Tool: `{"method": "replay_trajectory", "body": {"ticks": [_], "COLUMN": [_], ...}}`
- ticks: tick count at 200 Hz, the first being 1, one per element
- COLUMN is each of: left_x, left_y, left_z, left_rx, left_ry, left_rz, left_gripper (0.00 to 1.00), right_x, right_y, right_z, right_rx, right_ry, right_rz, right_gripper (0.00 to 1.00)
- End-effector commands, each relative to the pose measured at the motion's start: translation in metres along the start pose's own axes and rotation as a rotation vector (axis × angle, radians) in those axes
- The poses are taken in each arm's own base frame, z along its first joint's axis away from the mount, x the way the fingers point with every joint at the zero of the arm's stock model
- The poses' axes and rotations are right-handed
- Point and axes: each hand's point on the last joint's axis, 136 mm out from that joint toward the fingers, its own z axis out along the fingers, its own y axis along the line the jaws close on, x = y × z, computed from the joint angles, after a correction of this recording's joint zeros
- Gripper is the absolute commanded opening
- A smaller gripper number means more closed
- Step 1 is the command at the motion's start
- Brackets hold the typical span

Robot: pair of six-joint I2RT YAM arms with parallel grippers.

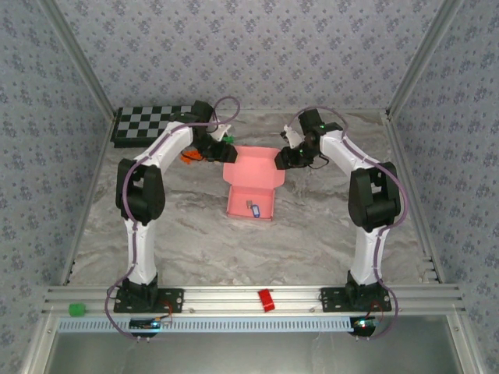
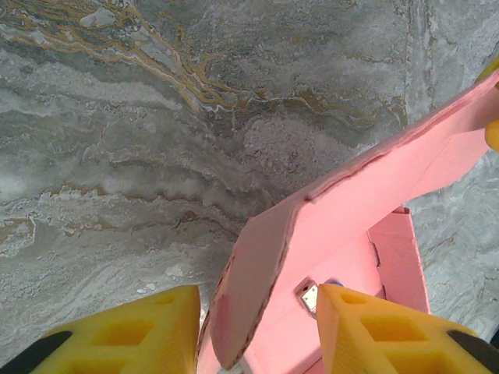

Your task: Fold the paper box

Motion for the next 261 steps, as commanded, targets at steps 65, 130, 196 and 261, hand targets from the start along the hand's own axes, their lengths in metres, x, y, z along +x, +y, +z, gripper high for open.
{"method": "replay_trajectory", "body": {"ticks": [65, 130, 196, 261], "left_x": [0.0, 0.001, -0.004, -0.017], "left_y": [-0.006, -0.004, -0.003, -0.007], "left_z": [0.002, 0.0, -0.003, -0.012], "left_rx": [0.009, -0.018, -0.057, -0.125], "left_ry": [0.017, 0.019, -0.002, -0.091], "left_rz": [0.009, 0.01, 0.001, -0.008], "left_gripper": [0.35, 0.28, 0.19, 0.08], "right_x": [0.0, -0.004, -0.005, -0.021], "right_y": [0.008, 0.008, 0.007, 0.011], "right_z": [-0.003, -0.007, -0.008, -0.015], "right_rx": [0.024, 0.082, 0.146, 0.235], "right_ry": [0.02, 0.022, 0.024, -0.063], "right_rz": [-0.019, -0.037, -0.033, -0.039], "right_gripper": [0.27, 0.22, 0.18, 0.11]}}
